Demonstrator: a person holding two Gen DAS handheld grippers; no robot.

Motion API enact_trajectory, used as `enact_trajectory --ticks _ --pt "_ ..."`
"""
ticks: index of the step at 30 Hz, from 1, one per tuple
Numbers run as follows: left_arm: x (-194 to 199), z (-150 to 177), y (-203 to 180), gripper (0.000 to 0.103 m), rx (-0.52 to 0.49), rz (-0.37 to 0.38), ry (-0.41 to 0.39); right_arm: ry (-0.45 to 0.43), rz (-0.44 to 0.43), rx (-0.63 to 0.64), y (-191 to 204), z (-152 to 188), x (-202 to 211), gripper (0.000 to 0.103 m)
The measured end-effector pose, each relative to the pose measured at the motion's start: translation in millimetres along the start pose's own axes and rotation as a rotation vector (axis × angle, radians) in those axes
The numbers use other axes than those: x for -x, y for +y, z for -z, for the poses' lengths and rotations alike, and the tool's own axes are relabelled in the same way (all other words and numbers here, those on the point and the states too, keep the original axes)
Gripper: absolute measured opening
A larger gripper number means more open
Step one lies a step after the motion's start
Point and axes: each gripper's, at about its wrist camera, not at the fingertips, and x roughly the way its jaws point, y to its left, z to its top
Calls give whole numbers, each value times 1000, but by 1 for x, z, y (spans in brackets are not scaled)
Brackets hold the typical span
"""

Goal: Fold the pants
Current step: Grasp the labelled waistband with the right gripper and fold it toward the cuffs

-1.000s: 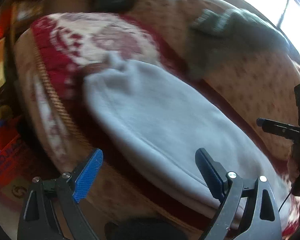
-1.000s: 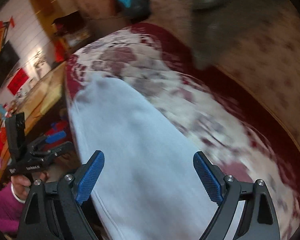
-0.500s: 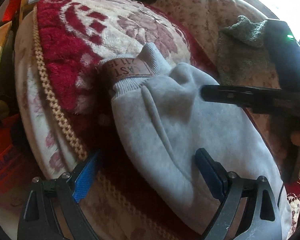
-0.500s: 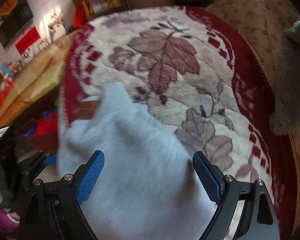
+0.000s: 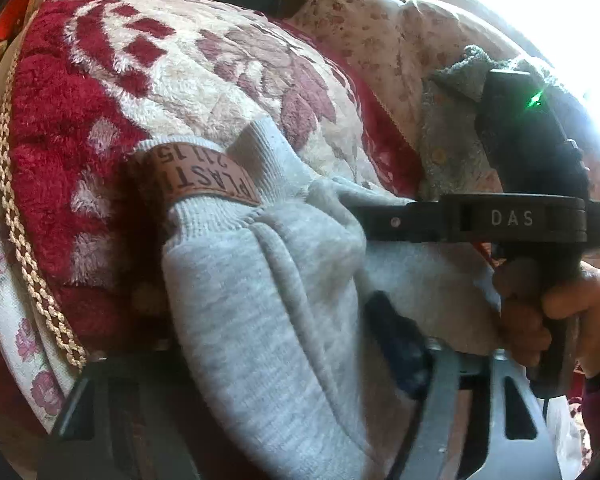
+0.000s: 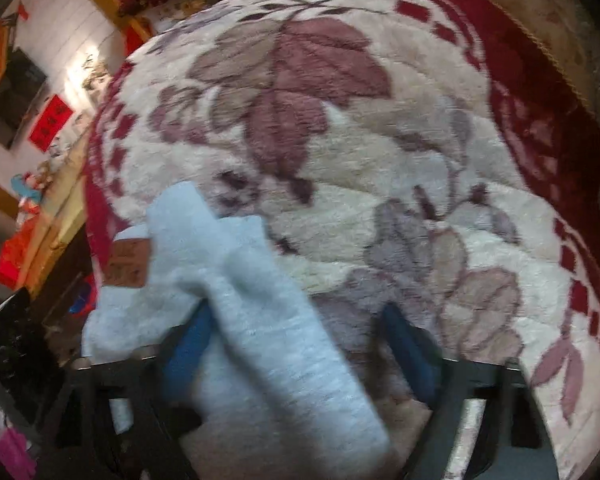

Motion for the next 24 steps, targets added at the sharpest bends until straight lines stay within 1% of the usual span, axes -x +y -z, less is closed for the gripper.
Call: enact_trajectory --ticks 1,2,3,4,5,9,12,15,20,24 --pt "1 -1 0 44 1 30 7 -2 15 24 6 0 2 52" --pt "3 -1 0 39 2 51 14 3 26 46 9 1 4 44" --pt "7 -1 -3 37 -7 56 12 3 31 63 12 1 8 41" --pt "13 0 -7 36 -29 44 1 -2 28 65 14 2 12 37" --pt "18 -1 -13 35 -55 31 -12 -10 19 64 15 2 16 36" --pt "49 -5 -42 34 -136 -1 -91 -71 -4 85 24 7 52 36" --pt "73 -8 -64 34 -177 0 -138 -121 -26 98 33 12 89 36" --pt "97 -4 -91 34 -236 0 -179 -157 -15 133 47 19 120 36" --pt "128 14 -141 34 -351 7 -233 -214 16 185 59 49 179 37" --pt "142 45 -181 34 -444 15 -252 -246 36 183 56 91 219 38"
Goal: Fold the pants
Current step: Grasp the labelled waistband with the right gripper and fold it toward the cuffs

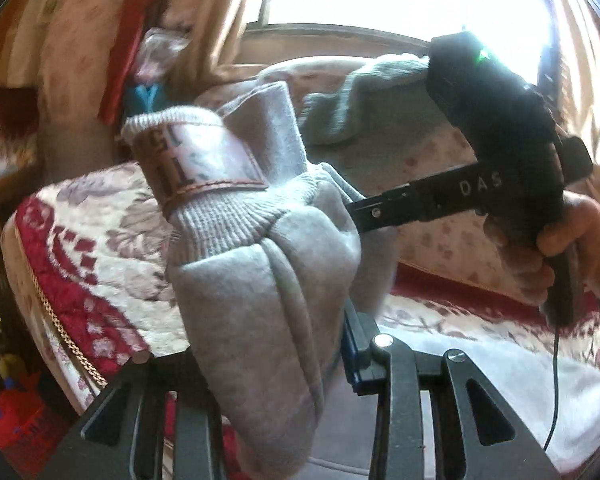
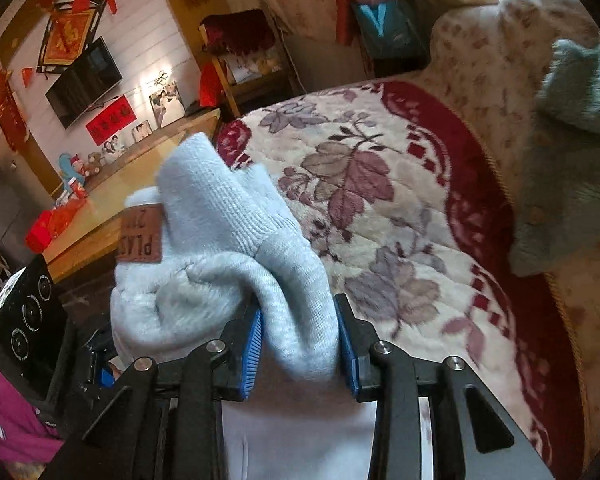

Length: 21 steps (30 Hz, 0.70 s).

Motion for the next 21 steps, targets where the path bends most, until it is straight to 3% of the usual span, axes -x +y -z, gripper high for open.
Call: enact_trajectory --ticks 5,9,15,17,18,19,21 --pt "3 28 -63 35 -101 48 30 9 35 -57 -13 54 39 39" --pt "-8 59 -107 37 -163 95 88 52 90 -180 -40 114 54 39" --pt "-19 99 -148 50 -245 79 183 133 208 -390 -82 208 72 40" --pt "-15 106 -151 59 -273 65 190 119 223 -458 -90 229 87 48" --pt "-11 109 -151 67 -281 63 188 89 233 -498 -92 239 100 51" --pt "-8 111 -152 82 -288 70 186 64 242 -522 -92 244 110 59" --pt "4 115 -153 89 -307 74 141 3 248 -558 -90 251 129 72"
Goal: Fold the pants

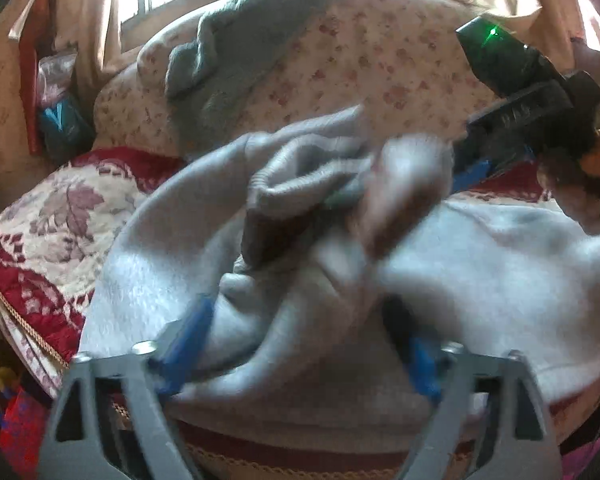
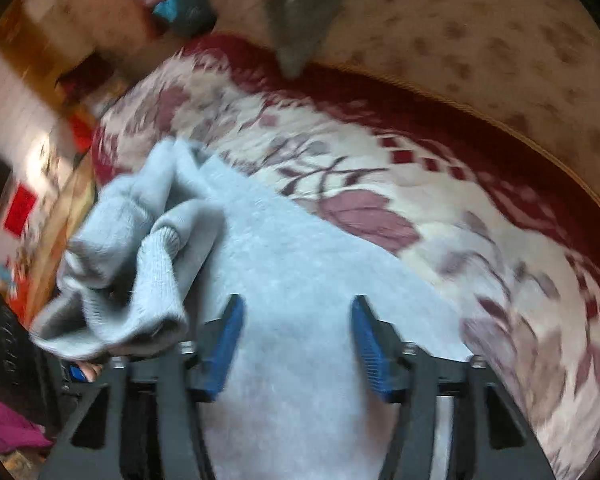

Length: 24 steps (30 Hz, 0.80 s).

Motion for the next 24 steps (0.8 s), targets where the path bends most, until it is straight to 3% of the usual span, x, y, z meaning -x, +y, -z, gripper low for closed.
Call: enact_trajectory --ticks 4,10,16,21,23,24 --pt "26 3 -14 89 -85 -13 -72 -98 -52 -27 7 6 31 77" --pt "54 -19 8 90 -50 10 -176 -136 -96 74 53 6 47 83" --pt "28 -32 30 91 12 66 -145 -122 -123 82 85 -19 22 83" --pt "-10 -31 49 90 106 171 -79 -71 -186 34 92 -45 -7 83" --pt "-25 -27 55 75 147 207 -33 -34 -162 75 100 -52 -22 79" --pt "-33 -25 57 58 165 239 -1 -22 -151 91 103 -53 -27 77"
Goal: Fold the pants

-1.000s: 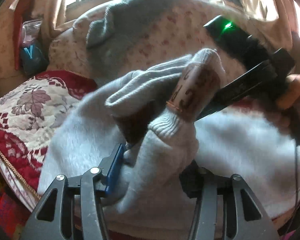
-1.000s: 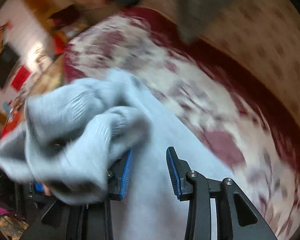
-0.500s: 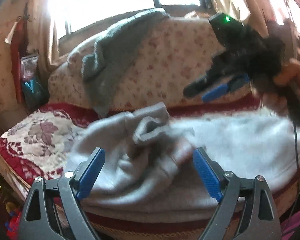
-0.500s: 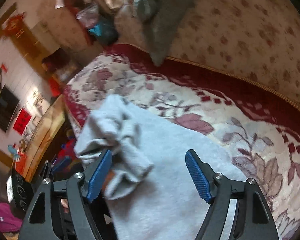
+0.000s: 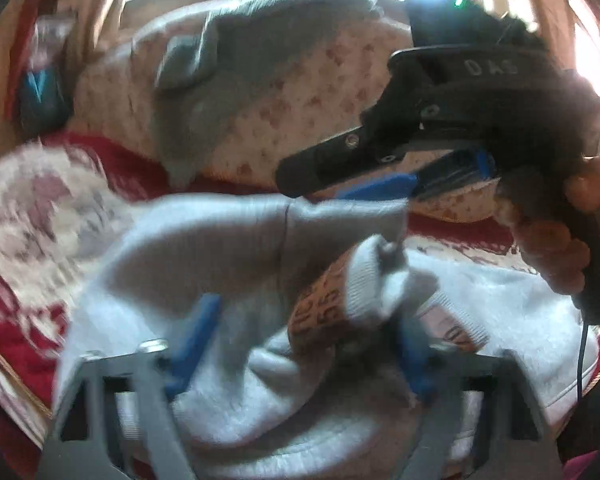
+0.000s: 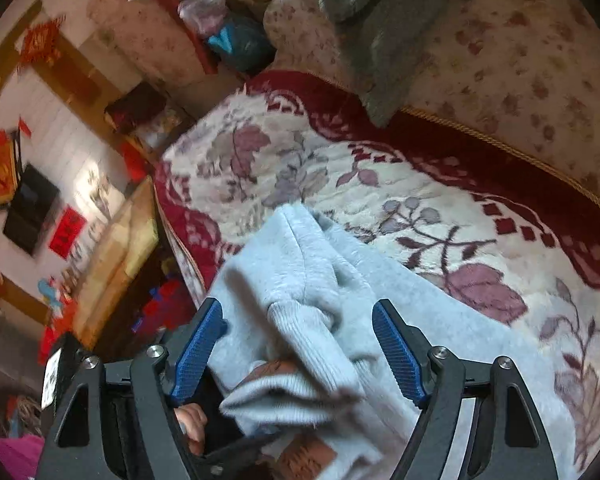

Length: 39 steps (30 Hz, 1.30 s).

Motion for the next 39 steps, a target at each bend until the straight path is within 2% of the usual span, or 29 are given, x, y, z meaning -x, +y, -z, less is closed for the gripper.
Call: enact_trajectory --ticks 1,2,5,8,9,10,13,16,18,20,21,23,25,26,30,33,36,37,39 --pt "-6 2 3 39 14 16 26 20 8 14 2 -1 -8 68" --pt "-9 5 4 38 16 13 40 40 12 24 3 -2 -15 55" --pt "-5 10 5 31 6 37 49 87 88 94 9 0 -34 39" --pt "17 10 -1 23 -18 69 30 74 78 137 13 6 -26 32" --pt "29 9 -6 11 -33 105 19 60 69 145 15 9 -17 32" --pt "35 9 -10 11 -50 135 22 49 64 151 16 11 -11 31" --pt "39 17 -29 11 -150 84 22 29 76 167 19 21 3 29" --pt "21 23 -21 11 -74 94 79 37 133 161 12 33 -1 29" --pt "15 24 -16 12 -33 108 101 56 214 197 6 46 -17 29" --pt "15 27 -16 16 -23 103 110 52 278 234 2 58 -27 29" --pt "17 28 -18 18 -31 103 109 30 266 226 -2 63 -26 30" --pt "28 27 -22 31 -68 101 91 23 236 178 -11 64 -20 32" --pt "34 28 -26 61 -91 100 74 20 220 145 -18 66 -12 36" --pt "40 28 -28 66 -100 92 62 23 216 140 -20 67 -10 38" --pt "45 24 -34 71 -103 92 52 37 246 131 -24 78 1 39" --pt "43 18 -41 73 -106 100 48 9 258 94 -27 90 24 39" --pt "38 14 -51 83 -110 114 43 -25 273 42 -30 103 52 41" --pt "37 13 -56 83 -111 128 43 -46 277 22 -32 109 67 45" --pt "34 10 -68 83 -116 159 52 -92 282 -24 -37 123 96 62"
